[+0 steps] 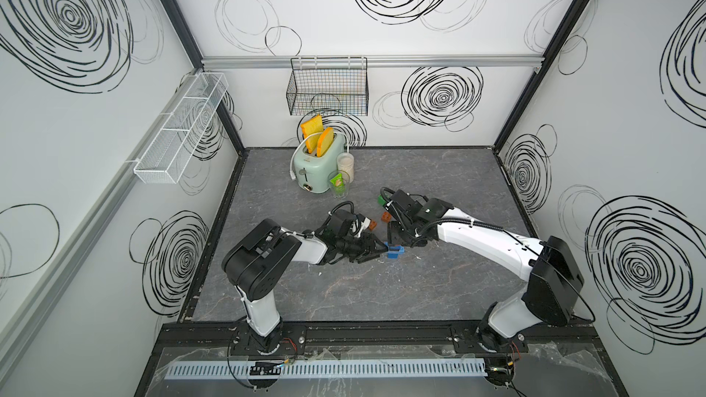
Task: Assemble the letter f with lego
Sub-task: Assemble the lego brick with the lego brick.
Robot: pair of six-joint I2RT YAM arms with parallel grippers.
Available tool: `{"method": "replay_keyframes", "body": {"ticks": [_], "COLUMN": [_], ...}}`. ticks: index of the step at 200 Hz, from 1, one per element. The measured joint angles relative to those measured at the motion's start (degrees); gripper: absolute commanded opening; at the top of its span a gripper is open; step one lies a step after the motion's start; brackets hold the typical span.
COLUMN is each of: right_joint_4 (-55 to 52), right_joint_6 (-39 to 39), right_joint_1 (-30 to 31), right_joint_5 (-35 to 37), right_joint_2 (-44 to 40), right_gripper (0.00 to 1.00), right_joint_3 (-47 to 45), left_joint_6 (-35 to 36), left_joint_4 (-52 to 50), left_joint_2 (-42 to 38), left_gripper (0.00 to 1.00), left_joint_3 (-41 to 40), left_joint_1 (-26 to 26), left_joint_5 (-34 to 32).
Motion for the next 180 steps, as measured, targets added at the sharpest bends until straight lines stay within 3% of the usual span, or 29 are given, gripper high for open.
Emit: {"method": "replay_keyframes", "body": {"ticks": [180], "right_joint_4": [1.53], "right_joint_6": [5.07], "right_joint_1": [0.31], "right_joint_5": [1.53], "right_joint_2": [-1.4], "right_gripper": [0.59], "right_joint_3": [-2.49], "left_joint_6": [-3.48], "left_joint_4": [4.13], "left_joint_2": [0.0], "left_gripper": [0.54], "left_joint_3": [-1.79], "left_joint_1": [-1.27], "left_joint_5": [-1.49]}}
